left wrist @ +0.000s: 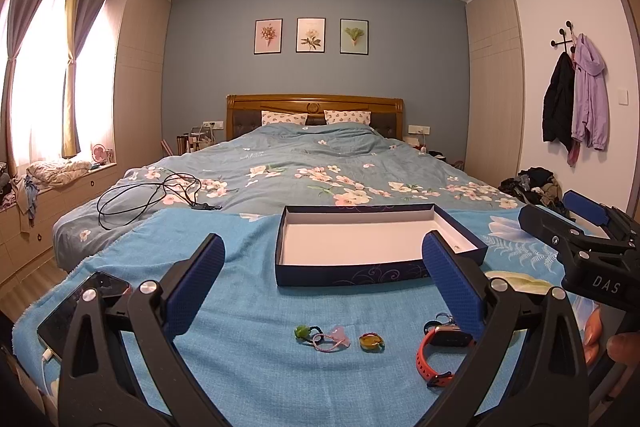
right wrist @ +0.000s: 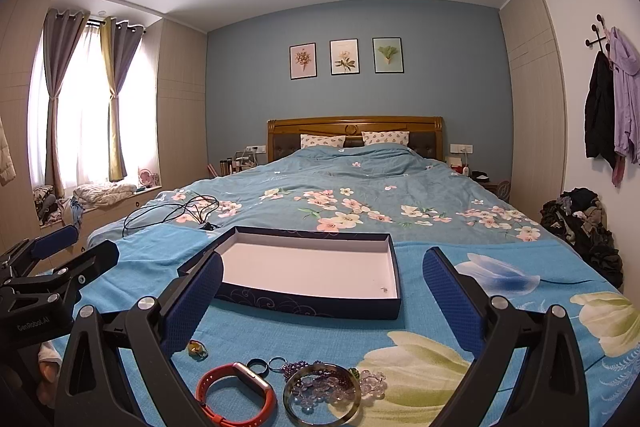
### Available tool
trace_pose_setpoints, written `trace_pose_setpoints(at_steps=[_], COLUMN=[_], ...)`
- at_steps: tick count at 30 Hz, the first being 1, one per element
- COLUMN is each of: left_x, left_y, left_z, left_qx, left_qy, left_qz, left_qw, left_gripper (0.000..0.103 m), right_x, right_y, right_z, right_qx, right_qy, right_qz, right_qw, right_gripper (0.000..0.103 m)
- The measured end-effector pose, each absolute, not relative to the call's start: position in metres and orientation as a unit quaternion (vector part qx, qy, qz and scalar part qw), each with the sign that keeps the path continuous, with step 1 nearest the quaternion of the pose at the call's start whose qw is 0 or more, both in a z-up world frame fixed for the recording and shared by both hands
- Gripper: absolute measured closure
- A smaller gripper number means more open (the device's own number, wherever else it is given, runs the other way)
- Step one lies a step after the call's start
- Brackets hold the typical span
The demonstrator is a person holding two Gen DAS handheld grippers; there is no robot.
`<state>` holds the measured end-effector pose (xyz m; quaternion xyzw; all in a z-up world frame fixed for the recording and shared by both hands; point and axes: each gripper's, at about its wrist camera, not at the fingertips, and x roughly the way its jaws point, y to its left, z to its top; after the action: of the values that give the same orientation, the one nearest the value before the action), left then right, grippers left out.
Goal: Organize jewelry
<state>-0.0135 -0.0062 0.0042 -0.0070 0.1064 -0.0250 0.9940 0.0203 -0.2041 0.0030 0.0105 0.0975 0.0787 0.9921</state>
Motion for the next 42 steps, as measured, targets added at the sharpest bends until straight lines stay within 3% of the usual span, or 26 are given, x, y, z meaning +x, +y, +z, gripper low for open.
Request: trace_pose_setpoints(at_steps=[12,19,24,30,42], left_x=[-0.006,0.022,0.032,0.046,0.071], left_y=[-0.016,-0.037,-0.052,-0.063,-0.064], left_z=[-0.003,-0.027,-0.045,-0.060,-0.078], left_qx=[0.017,0.045,0.068,0.068,0.037], left_qy=[0.145,0.239,0.274,0.309,0.385], left_qz=[-0.085,-0.153,-0.178,-0.207,-0.243], left_qw=[0.986,0.958,0.943,0.926,0.890], left_gripper=[0.006,0.006,0.015,0.030,0.070], right_x=[0.022,0.033,0.041,0.051,0.064], right_y=[-0.211,-0.233,-0.241,-0.241,-0.240], right_z=[0.003,-0.007,-0.024,-0.043,-0.063], right_qx=[0.003,0.011,0.011,0.011,0.021], right_qy=[0.111,0.180,0.240,0.302,0.376], right_qz=[0.082,0.082,0.098,0.118,0.147], right_qw=[0.990,0.980,0.966,0.946,0.915], right_gripper=[0.006,0.006,0.008,0.022,0.069])
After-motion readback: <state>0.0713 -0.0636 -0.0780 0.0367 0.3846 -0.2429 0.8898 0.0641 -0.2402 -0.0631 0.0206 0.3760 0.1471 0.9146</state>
